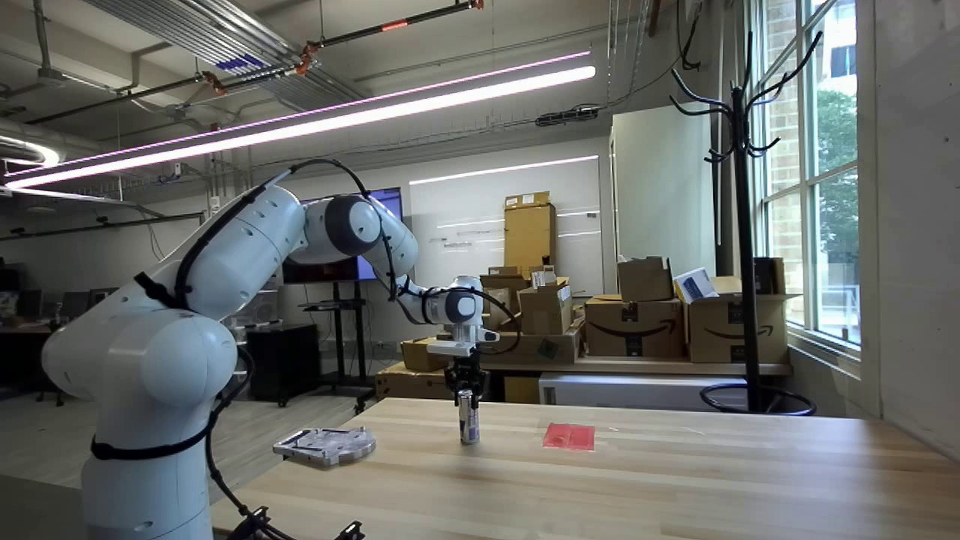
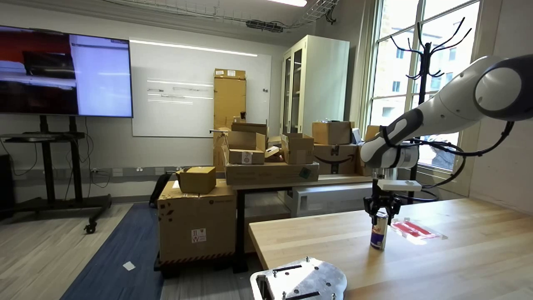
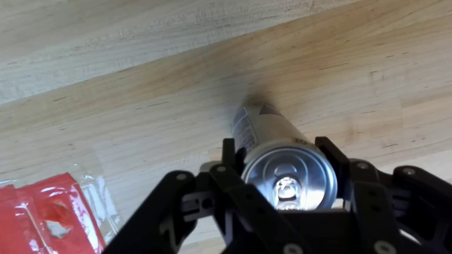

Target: Put the can on top of the silver object on the left.

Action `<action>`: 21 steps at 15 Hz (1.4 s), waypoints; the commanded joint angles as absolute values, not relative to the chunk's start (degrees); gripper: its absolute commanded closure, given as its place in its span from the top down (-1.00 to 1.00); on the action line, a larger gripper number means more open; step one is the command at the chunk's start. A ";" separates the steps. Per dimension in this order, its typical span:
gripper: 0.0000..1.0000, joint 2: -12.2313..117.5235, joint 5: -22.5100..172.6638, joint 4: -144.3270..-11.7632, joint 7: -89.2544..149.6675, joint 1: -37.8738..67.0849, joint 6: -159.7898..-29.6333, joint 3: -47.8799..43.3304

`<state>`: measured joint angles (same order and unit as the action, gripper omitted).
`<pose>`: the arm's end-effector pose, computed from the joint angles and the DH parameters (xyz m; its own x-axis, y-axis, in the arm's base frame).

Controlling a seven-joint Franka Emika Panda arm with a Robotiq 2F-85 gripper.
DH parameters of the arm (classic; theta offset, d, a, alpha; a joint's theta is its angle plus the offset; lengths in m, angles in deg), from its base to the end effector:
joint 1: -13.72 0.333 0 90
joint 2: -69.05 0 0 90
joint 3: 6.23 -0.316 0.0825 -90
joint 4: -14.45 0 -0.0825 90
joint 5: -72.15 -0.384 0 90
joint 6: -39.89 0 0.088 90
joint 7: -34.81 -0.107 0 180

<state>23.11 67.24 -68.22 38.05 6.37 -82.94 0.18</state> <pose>0.6968 -0.1526 0.2055 0.9748 -0.2016 -0.0957 -0.2018 -0.9794 0.0077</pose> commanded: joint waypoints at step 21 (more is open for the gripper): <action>-0.34 54.14 73.13 -97.02 39.98 19.80 -85.96 -11.05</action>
<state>50.64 71.36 -92.13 39.40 18.20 -85.39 -9.28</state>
